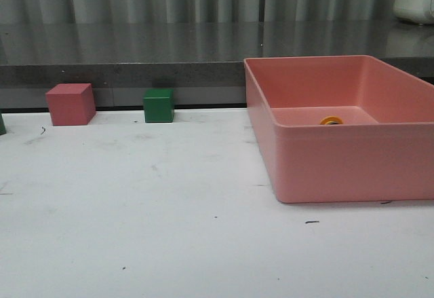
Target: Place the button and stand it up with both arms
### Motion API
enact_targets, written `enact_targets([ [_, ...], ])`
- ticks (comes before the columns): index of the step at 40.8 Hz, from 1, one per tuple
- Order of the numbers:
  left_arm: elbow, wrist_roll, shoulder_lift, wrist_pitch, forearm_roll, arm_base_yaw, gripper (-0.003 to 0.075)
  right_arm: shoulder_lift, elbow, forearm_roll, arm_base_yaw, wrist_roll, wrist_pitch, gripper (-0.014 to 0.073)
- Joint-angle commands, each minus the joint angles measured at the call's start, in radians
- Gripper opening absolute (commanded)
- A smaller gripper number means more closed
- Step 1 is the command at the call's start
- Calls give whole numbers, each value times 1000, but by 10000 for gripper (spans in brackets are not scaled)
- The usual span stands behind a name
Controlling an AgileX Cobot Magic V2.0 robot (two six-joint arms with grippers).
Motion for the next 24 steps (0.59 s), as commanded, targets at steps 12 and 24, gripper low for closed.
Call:
enact_targets([
  [12, -20, -5, -21, -96, -9, 2, -20, -20, -29, -5, 0, -6, -103, -67],
  [24, -347, -5, 20, 125, -11, 2, -20, 16, -325, -77, 0, -6, 173, -67],
])
